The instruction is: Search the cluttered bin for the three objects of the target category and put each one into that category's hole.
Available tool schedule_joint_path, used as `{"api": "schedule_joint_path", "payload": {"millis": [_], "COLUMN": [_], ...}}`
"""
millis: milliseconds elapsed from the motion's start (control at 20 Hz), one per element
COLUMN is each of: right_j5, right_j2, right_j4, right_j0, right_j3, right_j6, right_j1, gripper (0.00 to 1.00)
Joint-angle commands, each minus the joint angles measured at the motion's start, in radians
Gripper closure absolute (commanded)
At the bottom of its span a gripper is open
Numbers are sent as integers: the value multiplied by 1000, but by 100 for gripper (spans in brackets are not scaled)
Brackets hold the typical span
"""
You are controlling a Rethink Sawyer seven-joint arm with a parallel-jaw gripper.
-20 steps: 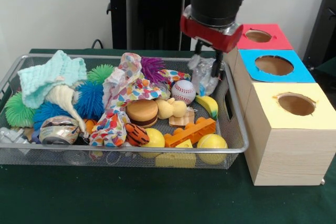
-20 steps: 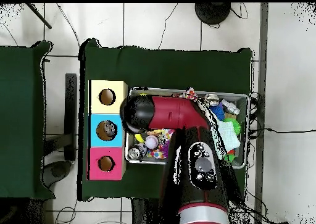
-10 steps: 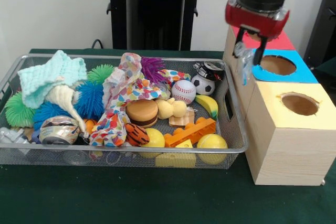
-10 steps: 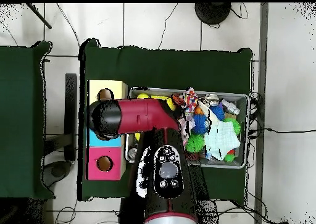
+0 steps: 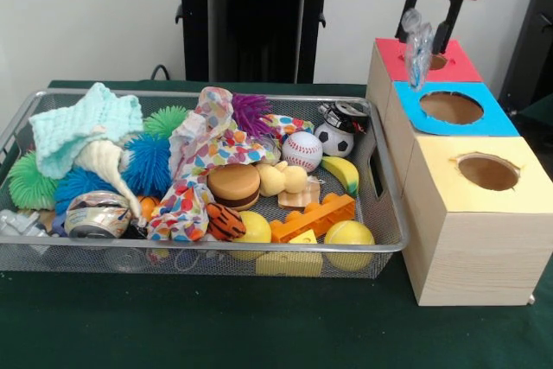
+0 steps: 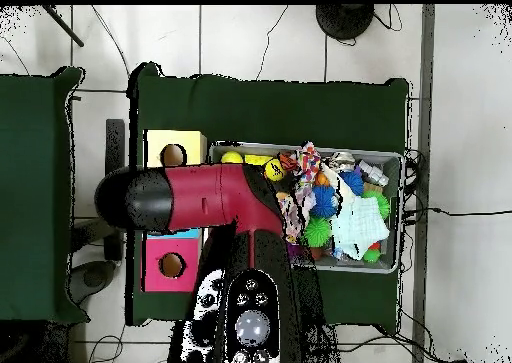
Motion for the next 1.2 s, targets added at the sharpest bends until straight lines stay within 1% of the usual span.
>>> {"api": "schedule_joint_path", "payload": {"millis": [50,200,350,600,800,1000,1200], "right_j5": [51,29,-32,-140,-177,-201,-190], "right_j2": [-18,-12,0,29,33,34,44], "right_j4": [-15,-5,6,23,43,58,84], "right_j0": [-16,-9,-7,-13,1,18,25], "right_j3": [44,42,49,91,118,126,142], "right_j6": [81,95,114,118,132,145,138], "right_j1": [2,20,59,106,107,116,114], "gripper": [100,100,100,100,100,100,100]}}
